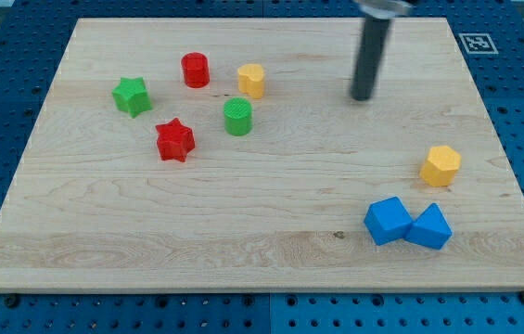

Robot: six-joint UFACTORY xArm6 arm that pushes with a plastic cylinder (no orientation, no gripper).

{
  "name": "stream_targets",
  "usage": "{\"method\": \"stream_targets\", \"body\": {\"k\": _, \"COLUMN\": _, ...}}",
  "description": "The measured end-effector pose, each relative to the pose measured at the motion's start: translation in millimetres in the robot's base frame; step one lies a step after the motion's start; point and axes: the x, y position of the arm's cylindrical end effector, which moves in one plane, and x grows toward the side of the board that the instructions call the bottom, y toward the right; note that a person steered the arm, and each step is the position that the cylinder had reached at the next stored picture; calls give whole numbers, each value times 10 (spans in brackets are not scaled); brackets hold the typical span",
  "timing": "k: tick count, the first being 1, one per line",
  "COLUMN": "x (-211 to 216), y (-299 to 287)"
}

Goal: Slide yellow hexagon towards up

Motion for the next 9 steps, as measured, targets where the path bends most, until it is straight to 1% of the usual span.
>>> {"method": "stream_targets", "body": {"k": 1, "x": 661, "y": 641}}
{"method": "stream_targets", "body": {"k": 2, "x": 1189, "y": 1041}}
{"method": "stream_targets", "body": {"k": 3, "x": 1254, "y": 1068}}
{"method": "stream_targets", "body": {"k": 4, "x": 1254, "y": 873}}
{"method": "stream_targets", "body": {"k": 5, "x": 1257, "y": 552}}
{"method": "stream_targets", "body": {"k": 7, "x": 1070, "y": 252}}
{"method": "stream_targets", "body": {"k": 9, "x": 988, "y": -283}}
